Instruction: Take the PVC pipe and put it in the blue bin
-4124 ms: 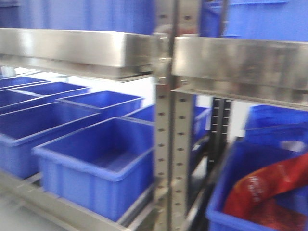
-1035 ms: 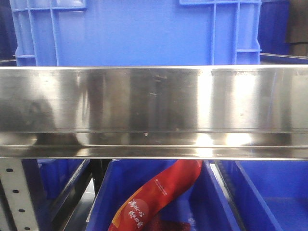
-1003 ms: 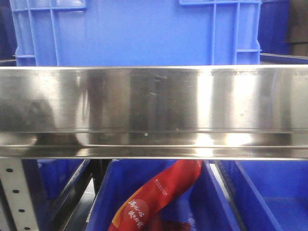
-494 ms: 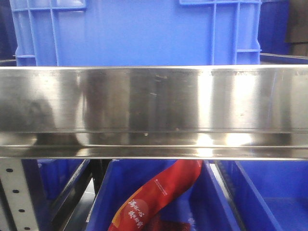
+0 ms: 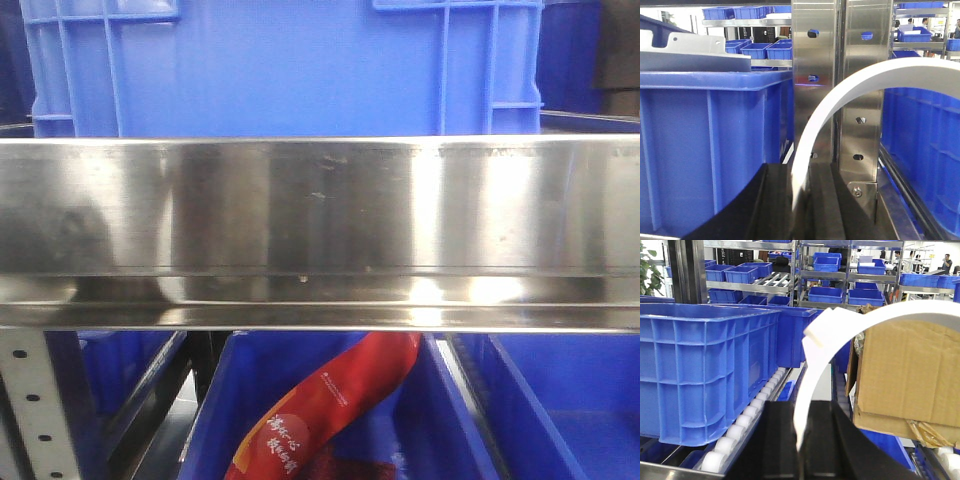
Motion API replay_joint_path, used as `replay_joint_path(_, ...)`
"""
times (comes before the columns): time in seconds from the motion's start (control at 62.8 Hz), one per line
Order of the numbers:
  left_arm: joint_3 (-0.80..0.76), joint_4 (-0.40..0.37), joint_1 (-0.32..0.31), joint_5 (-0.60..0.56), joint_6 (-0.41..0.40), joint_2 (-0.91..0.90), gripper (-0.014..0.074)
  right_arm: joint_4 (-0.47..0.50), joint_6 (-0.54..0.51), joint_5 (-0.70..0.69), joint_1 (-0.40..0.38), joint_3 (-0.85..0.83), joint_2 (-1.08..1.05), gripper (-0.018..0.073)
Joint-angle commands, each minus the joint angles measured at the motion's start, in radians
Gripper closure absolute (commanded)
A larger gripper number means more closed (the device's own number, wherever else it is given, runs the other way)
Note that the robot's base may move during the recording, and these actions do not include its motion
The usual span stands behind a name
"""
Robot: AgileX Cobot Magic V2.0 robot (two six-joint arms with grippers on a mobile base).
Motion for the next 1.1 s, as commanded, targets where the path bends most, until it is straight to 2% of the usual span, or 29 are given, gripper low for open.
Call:
replay_joint_path(0.0,-0.002,0.001,0.001,-0.039,0.001,-0.005,0.0707,0.002,-0.002,-0.040,-0.001,0.002,-0.002,0.0727)
replay_joint_path(0.748,-0.002,0.001,0.001,-0.049,0.001,-0.005,0.0707,0.004,-0.002,-0.052,-0.001,0.002,-0.002,0.0727)
replay_joint_path(1.083,-0.043,-0.021,0.001,-0.078,0.001,-0.005,0.0707,0.095,-0.002,-0.122,-0.001,-0.002,-0.002,0.0727)
